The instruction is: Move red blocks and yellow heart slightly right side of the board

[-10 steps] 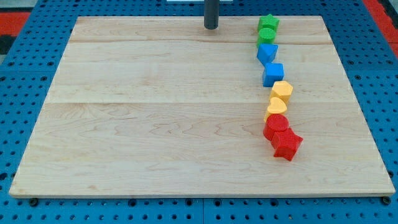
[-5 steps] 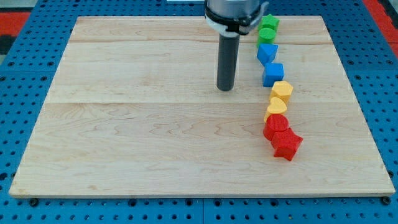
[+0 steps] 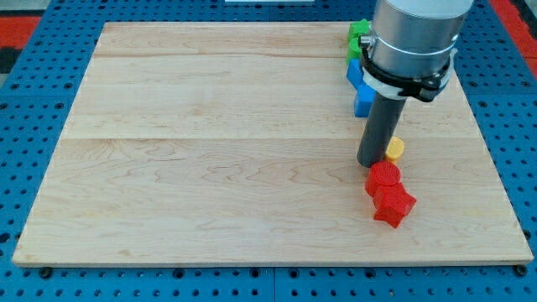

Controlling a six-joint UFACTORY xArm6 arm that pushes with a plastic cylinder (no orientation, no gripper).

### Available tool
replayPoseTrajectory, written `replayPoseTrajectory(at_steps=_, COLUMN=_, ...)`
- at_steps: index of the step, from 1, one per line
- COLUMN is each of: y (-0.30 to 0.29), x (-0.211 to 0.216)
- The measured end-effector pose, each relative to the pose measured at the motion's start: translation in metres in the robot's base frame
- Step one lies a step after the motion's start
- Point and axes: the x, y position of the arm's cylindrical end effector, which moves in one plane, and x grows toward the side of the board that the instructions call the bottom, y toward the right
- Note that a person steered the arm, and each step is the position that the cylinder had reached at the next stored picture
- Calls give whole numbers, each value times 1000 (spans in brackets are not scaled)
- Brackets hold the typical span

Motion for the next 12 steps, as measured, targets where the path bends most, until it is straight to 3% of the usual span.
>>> replayPoseTrajectory(at_steps=2, y=-14, x=-7)
replayPoseTrajectory(at_steps=5, y=-34, x=45)
replayPoseTrajectory(at_steps=7, y=2, x=72)
replayPoseTrajectory(at_steps=8, y=5, x=75)
replayPoseTrajectory(at_steps=10, y=-44, x=42)
replayPoseTrajectory(at_steps=12, y=-20, x=37)
